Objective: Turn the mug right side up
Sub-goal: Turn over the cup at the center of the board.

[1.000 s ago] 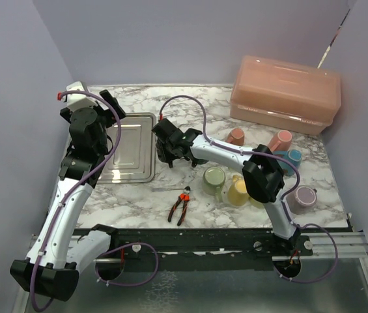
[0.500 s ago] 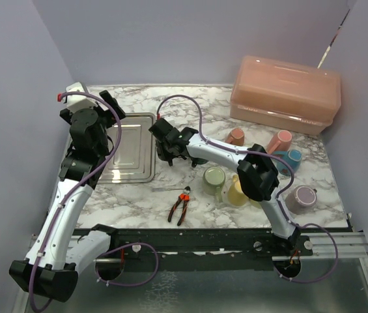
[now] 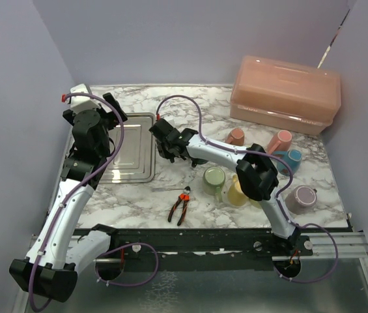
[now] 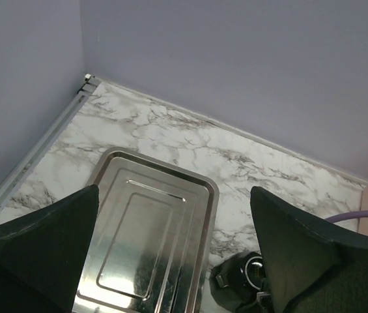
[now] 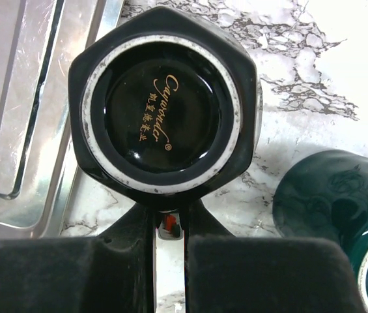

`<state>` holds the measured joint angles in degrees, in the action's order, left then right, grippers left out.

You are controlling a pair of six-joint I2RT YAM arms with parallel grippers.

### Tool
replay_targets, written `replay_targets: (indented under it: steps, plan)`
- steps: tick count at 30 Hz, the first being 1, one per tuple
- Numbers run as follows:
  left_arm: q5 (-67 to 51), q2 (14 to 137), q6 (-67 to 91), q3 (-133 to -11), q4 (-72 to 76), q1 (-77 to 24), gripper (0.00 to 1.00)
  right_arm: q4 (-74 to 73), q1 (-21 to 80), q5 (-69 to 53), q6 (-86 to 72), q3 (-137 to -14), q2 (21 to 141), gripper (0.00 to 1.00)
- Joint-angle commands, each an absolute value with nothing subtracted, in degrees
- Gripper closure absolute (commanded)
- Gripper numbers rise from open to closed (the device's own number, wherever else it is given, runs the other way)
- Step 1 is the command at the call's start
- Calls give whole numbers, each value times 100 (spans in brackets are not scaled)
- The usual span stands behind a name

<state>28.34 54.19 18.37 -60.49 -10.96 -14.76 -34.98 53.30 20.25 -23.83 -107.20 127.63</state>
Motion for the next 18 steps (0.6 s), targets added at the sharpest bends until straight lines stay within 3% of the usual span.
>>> replay_targets:
  steps: [1,9,18]
  plan:
    - [1902,5297,1472,-5997,-862,-1558,1,-2914,5319,2433,-2147,-10425,12486,99]
    - [1418,5294,1616,-5886,-719,-1573,1,-1307,5314,2543,-1545,-9480,11456,99]
    - [-152,5468,1721,-5753,-301,-1635,1,-471,5015,2636,-1301,-9078,10380,99]
